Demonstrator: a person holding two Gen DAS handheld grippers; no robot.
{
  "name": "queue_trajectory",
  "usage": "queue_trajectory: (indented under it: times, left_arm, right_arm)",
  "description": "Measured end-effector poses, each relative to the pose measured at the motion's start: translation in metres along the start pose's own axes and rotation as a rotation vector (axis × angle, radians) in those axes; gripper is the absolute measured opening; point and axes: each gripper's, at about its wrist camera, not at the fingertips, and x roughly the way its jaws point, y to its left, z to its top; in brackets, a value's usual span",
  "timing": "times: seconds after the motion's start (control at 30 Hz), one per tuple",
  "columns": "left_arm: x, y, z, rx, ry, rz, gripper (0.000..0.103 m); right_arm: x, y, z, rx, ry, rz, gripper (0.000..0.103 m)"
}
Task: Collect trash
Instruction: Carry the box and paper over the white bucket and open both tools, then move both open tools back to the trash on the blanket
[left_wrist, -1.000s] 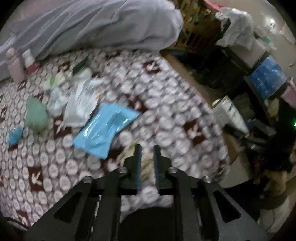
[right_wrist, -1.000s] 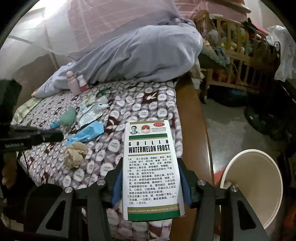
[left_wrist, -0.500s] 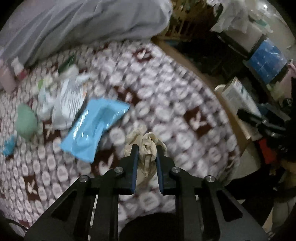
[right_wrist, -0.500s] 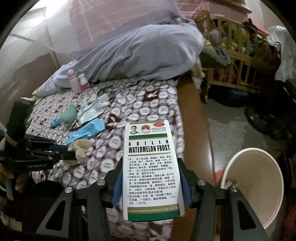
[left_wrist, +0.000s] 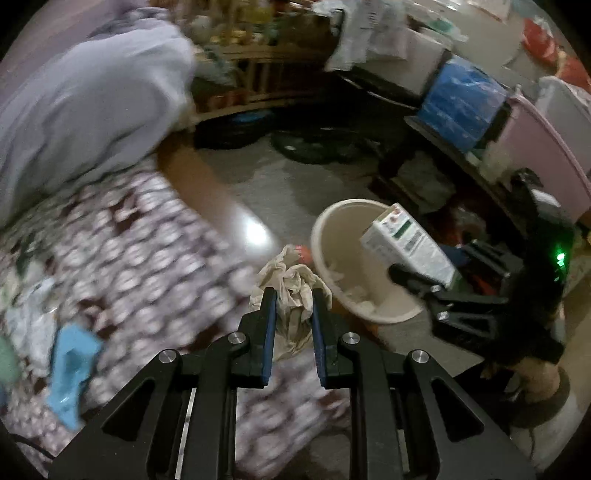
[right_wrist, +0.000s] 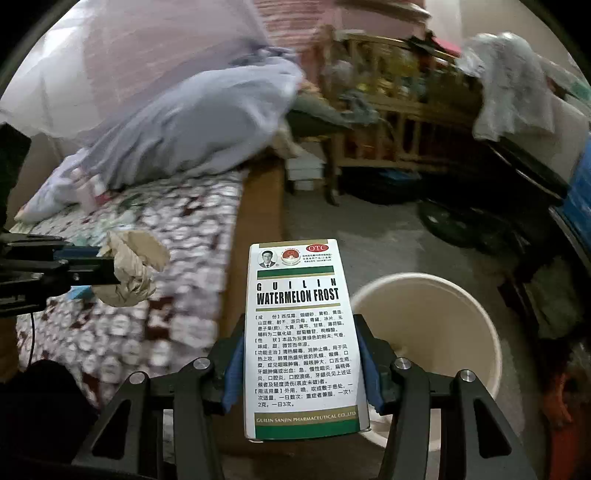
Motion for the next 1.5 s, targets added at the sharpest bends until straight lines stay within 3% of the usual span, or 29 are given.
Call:
queue_trajectory:
  times: [0.37, 0.77, 0.87, 0.9, 0.93, 1.0, 1.17, 1.37, 1.5]
  left_arm:
    - [0.072, -0.057, 0.038, 0.039, 0.051, -0.041, 0.015]
    - [0.125, -0.071, 0.048, 0.003, 0.097, -0.097, 0.019]
    - [0.133, -0.065, 0.048, -0.054, 0.118, -0.142, 0.039]
    - [0.133, -0.063, 0.047, -0.067, 0.113, -0.147, 0.053]
    - [0.133, -0.061, 0.046, -0.078, 0.105, -0.153, 0.059]
    - [0.133, -0.06, 0.047, -0.093, 0.101, -0.153, 0.06]
    - [0.126, -0.053, 0.046, -0.102, 0.105, -0.105, 0.06]
    - [0.096, -0.038, 0.037, -0.046, 0.049, 0.075, 0.06]
    - [0.076, -0.019, 0.028, -0.035, 0.01, 0.157, 0.06]
  right_arm:
    - [0.012, -0.073, -0.017, 0.145, 0.036, -0.095, 0.051]
    - [0.03, -0.108, -0.027, 0.226, 0.084, -0.147, 0.051]
    - [0.033, -0.115, -0.029, 0.25, 0.09, -0.175, 0.052]
    - [0.035, -0.118, -0.029, 0.259, 0.098, -0.186, 0.053]
    - [0.037, -0.121, -0.03, 0.268, 0.106, -0.19, 0.053]
    - [0.039, -0.124, -0.031, 0.286, 0.116, -0.188, 0.054]
    - [0.042, -0.122, -0.03, 0.282, 0.127, -0.183, 0.055]
    - [0.04, -0.105, -0.028, 0.232, 0.11, -0.155, 0.055]
    - [0.04, -0.088, -0.023, 0.2, 0.093, -0.138, 0.055]
